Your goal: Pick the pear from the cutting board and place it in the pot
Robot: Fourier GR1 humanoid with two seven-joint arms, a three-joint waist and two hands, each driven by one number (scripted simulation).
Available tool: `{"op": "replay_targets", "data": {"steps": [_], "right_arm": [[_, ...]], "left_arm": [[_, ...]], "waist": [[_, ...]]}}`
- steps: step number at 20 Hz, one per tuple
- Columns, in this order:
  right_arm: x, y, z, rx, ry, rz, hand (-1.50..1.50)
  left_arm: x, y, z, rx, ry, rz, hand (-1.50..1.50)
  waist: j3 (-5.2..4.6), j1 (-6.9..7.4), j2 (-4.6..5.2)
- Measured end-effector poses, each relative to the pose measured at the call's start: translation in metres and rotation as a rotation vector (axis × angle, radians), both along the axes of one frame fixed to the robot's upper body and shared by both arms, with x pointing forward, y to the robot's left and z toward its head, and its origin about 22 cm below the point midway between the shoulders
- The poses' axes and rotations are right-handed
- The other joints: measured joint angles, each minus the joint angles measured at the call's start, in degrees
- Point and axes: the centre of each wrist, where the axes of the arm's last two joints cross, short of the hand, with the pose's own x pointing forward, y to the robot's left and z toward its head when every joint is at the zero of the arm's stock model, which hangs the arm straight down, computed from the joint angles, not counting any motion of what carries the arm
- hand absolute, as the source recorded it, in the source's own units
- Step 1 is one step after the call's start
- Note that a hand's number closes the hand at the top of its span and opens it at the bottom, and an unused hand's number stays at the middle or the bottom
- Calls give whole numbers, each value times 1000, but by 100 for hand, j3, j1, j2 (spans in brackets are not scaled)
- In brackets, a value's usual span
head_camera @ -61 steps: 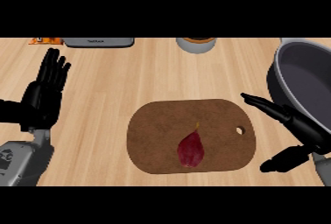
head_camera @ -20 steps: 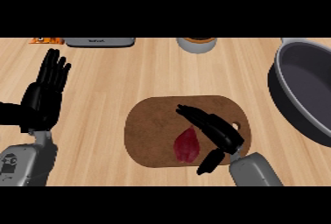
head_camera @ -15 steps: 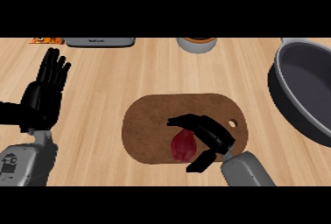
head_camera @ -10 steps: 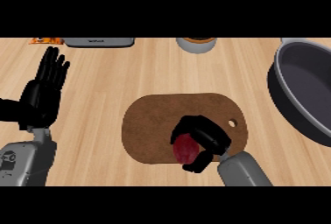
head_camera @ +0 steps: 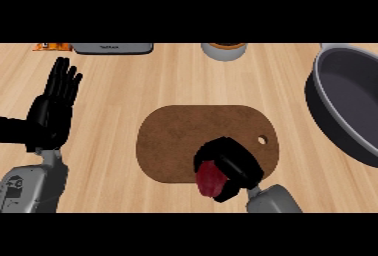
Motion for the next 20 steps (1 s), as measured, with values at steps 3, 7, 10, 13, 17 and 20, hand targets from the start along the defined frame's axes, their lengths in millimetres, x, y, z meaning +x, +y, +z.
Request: {"op": "replay_targets", "data": {"steps": [3, 7, 10, 13, 17, 20], "right_arm": [[-4, -13, 13, 13, -42, -67, 150], [-52, -31, 22, -76, -80, 4, 150], [-93, -44, 23, -179, -112, 128, 150], [-132, -66, 43, -202, -167, 135, 150], [-158, -97, 83, -189, -273, 0, 150], [-169, -114, 103, -155, -325, -120, 150]], "left_arm": [[-2, 2, 0, -2, 1, 2, 0], [-6, 7, 2, 4, 10, 19, 0], [-10, 16, -3, 7, 25, 45, 0], [-11, 21, -6, 6, 25, 62, 0], [-11, 24, -4, 4, 23, 67, 0], [-9, 23, 0, 2, 15, 66, 0]], "waist": [[0, -10, -1], [-5, -125, -44], [-11, -253, -98], [-12, -378, -104], [-6, -408, -86], [-2, -382, -71]]}}
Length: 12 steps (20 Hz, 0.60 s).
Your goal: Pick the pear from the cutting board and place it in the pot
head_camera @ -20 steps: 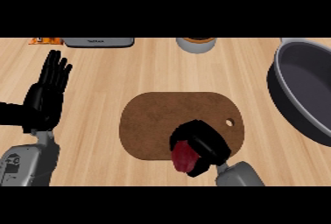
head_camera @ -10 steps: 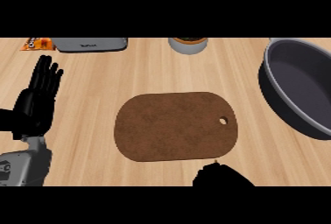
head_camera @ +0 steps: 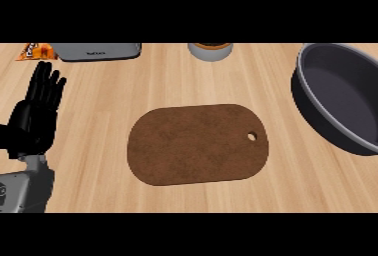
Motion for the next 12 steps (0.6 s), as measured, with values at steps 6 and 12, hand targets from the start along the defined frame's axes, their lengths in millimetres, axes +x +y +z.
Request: {"op": "replay_targets", "data": {"steps": [6, 12], "right_arm": [[9, -32, 12, 16, -138, -212, 150], [27, -79, 35, 101, -166, -359, 150]], "left_arm": [[1, -11, 0, -1, -4, -27, 0], [4, -11, 6, -1, -10, -44, 0]], "waist": [[9, 148, 44], [8, 268, 70]]}}
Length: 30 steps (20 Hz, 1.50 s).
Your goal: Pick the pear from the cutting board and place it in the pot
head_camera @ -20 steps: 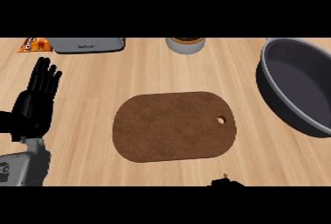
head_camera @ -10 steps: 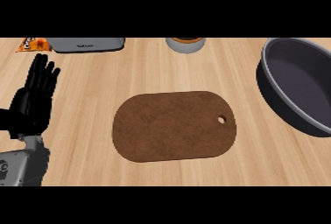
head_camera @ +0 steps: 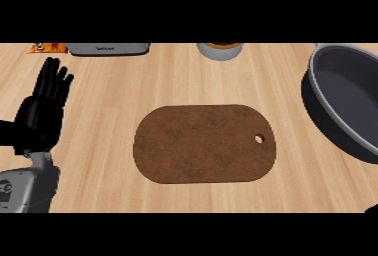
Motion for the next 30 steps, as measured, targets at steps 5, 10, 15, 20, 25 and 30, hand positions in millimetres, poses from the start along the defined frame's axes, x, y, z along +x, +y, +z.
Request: {"op": "replay_targets", "data": {"steps": [5, 10, 15, 20, 25, 30], "right_arm": [[31, -66, 28, 35, 18, -72, 150], [70, -129, 39, 78, 33, -121, 150], [106, -175, 34, 106, 55, -126, 150], [144, -194, 17, 92, 69, -110, 150], [173, -200, -5, 83, 82, -116, 150], [190, -200, -20, 39, 188, -129, 150]], "left_arm": [[5, -7, -2, -1, -6, -15, 0], [9, -13, -1, -8, -5, -38, 0], [8, -14, -1, -5, -10, -57, 0], [10, -17, 0, -1, -7, -62, 0], [11, -21, 1, 2, -5, -50, 0], [16, -24, 3, 1, -12, -57, 0]], "waist": [[-3, 109, 22], [0, 215, 39], [3, 282, 49], [4, 310, 55], [5, 312, 58], [9, 352, 84]]}}
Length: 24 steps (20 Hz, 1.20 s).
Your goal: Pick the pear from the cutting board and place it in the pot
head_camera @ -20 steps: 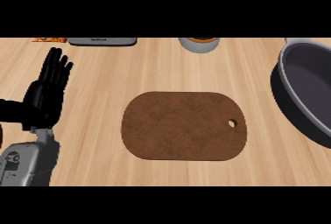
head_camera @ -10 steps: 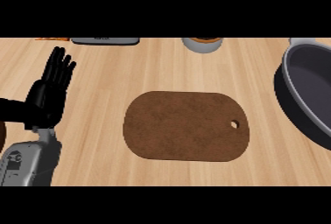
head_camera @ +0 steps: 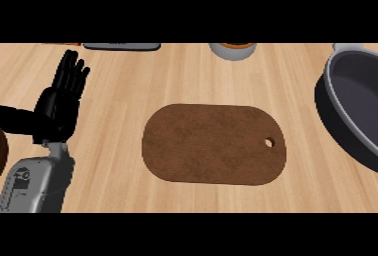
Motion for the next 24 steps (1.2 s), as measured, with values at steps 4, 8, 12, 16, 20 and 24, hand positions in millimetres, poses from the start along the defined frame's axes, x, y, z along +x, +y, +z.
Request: {"op": "replay_targets", "data": {"steps": [4, 8, 12, 16, 20, 24], "right_arm": [[7, 1, -10, 63, 154, 14, -150], [15, 9, -22, 93, 227, 87, -150], [18, 14, -31, 156, 205, 136, -150], [23, 15, -28, 282, 158, 126, -150], [26, 11, -18, 434, 144, 87, -150], [20, -4, -3, 575, 144, 39, -150]], "left_arm": [[-1, -1, 0, 0, -7, -14, 0], [-6, -3, -4, -4, -6, -12, 0], [-7, 0, -5, -6, -3, -4, 0], [-6, 7, 1, -3, -5, 6, 0], [-8, 4, -4, -2, 4, 5, 0], [-6, 7, -1, -2, 1, 8, 0]], "waist": [[2, 37, 9], [6, 37, 10], [6, -14, 0], [4, -51, -16], [1, -60, -19], [6, -60, -3]]}}
